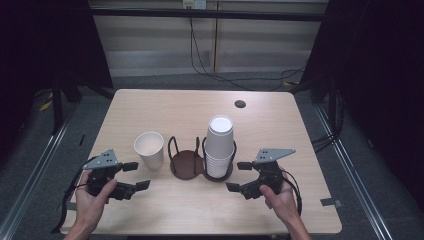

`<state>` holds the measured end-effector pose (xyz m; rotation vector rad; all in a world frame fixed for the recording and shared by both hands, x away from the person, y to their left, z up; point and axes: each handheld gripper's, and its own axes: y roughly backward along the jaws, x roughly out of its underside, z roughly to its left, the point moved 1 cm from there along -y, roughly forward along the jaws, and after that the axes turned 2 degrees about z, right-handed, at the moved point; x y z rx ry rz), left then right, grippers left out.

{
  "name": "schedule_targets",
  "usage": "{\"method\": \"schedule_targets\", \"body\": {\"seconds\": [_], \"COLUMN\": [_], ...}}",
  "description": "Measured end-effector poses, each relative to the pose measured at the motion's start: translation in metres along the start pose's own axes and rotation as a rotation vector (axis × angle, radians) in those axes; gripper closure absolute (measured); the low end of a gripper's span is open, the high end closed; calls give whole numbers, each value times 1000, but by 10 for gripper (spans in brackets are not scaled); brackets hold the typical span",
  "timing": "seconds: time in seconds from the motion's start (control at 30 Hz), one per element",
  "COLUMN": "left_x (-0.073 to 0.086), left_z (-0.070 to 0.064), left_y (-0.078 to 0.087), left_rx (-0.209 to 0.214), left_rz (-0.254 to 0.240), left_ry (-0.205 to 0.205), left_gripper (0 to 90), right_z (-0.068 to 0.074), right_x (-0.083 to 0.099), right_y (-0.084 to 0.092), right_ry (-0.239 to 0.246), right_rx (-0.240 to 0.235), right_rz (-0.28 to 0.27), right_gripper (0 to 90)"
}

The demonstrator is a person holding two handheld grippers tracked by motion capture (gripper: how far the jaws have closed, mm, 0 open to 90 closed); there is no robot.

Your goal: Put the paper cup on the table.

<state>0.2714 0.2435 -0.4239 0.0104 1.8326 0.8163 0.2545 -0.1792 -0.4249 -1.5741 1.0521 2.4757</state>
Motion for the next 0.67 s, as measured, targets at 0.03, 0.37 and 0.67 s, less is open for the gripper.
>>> {"method": "schedule_targets", "body": {"seconds": [0.03,0.37,0.67], "left_x": [0,10,23], "left_z": [-4,-27,-35], "left_y": [-1,-29,-52], "left_rx": [7,40,52], "left_rz": [-22,-88,-6], "left_ry": [1,-17,-7], "left_gripper": [184,173,171], "right_z": [0,5,10], "right_x": [0,13,30], "right_y": [0,2,-11], "right_ry": [-1,-23,-44], "right_rx": [6,65,139], "right_rz": [-5,-49,-13], "right_gripper": [144,144,155]}}
